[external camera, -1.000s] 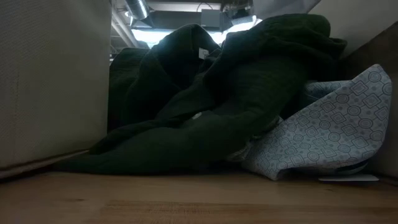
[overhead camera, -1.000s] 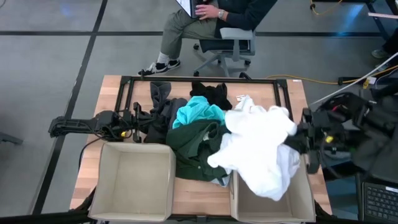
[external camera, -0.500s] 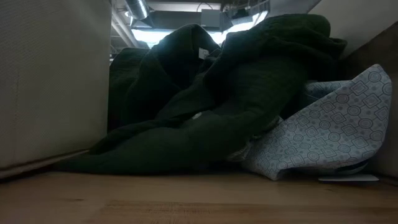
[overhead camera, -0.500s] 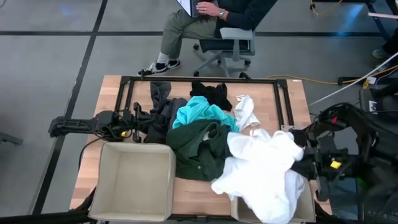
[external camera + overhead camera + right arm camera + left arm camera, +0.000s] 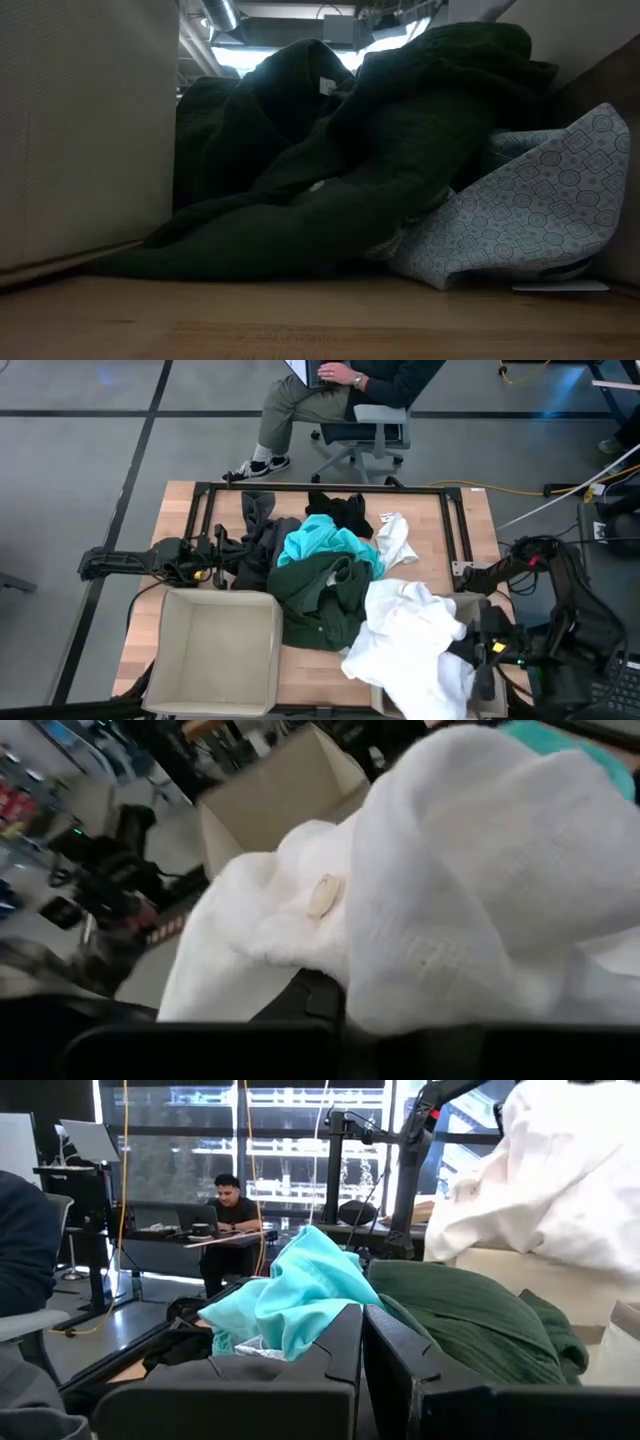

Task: Sort clothes
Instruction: Put the white long sleeve into the right brown laundry organizer

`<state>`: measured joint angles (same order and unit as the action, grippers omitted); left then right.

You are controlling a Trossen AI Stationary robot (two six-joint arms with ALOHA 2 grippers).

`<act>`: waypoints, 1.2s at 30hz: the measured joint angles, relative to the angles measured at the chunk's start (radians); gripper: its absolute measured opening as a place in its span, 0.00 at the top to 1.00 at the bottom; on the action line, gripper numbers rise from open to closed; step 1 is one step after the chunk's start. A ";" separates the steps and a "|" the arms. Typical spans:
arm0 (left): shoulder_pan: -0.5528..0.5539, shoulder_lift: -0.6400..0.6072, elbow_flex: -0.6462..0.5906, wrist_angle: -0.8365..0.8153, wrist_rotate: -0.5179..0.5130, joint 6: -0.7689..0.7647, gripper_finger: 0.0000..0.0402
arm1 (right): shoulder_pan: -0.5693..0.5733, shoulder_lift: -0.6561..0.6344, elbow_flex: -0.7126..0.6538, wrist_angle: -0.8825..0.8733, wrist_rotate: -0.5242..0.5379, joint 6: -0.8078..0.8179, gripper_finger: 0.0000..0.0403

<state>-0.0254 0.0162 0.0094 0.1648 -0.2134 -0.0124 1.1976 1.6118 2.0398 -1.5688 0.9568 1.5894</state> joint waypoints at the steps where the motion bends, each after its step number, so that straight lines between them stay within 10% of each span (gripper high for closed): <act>1: 0.000 0.000 0.000 0.000 0.000 -0.002 0.99 | 0.000 -0.005 -0.027 -0.001 -0.015 0.020 0.94; 36: 0.000 0.000 0.000 0.004 0.000 0.017 0.99 | -0.074 -0.125 -0.960 0.236 -0.708 0.357 0.82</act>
<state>-0.0254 0.0162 0.0097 0.1684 -0.2134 0.0048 1.1233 1.4864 1.0796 -1.3328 0.2485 1.9460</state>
